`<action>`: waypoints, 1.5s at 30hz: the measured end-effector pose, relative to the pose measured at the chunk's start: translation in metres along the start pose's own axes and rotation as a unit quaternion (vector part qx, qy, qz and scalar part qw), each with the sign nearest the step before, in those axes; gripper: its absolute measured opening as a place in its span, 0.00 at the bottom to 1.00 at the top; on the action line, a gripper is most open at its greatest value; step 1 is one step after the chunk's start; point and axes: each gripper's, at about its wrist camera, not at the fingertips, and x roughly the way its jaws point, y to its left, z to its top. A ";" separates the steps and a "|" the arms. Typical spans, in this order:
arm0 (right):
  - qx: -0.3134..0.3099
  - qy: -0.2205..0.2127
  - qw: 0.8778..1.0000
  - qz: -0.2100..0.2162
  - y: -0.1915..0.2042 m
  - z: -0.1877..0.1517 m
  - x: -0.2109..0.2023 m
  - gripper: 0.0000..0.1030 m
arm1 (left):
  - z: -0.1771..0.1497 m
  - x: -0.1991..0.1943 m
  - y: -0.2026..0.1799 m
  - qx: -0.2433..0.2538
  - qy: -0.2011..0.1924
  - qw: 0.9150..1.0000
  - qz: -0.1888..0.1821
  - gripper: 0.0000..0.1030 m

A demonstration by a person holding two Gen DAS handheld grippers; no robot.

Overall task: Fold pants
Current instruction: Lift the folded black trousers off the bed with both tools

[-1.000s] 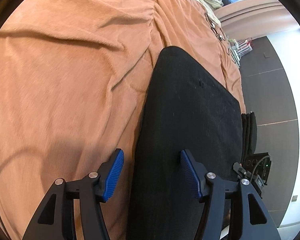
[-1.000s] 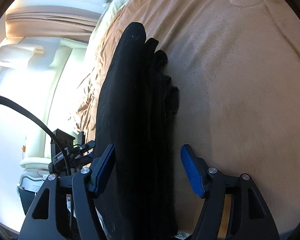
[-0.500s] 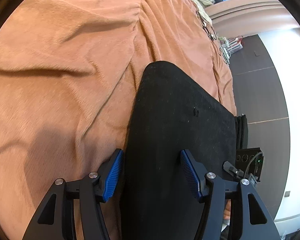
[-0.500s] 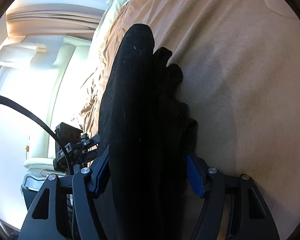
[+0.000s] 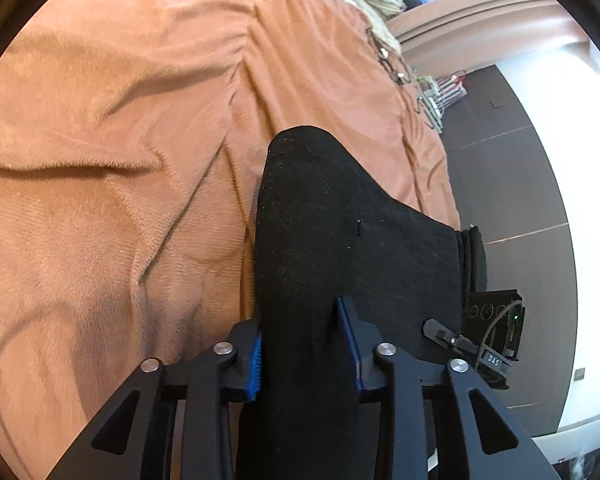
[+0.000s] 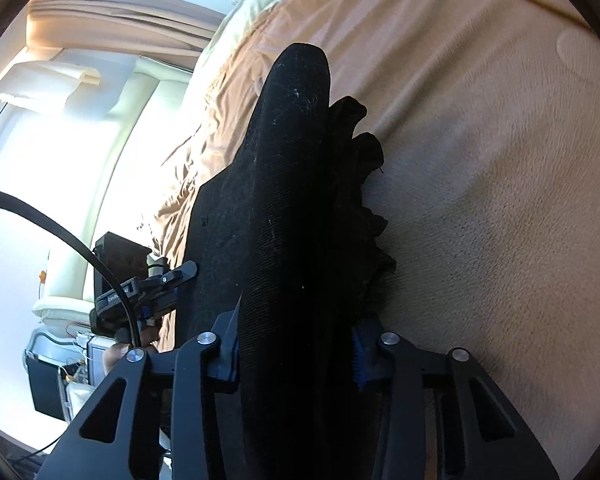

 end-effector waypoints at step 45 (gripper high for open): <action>-0.186 -0.161 0.969 -0.035 0.102 -0.094 -0.156 0.28 | -0.083 -0.103 -0.147 0.115 -0.115 0.984 -0.078 0.27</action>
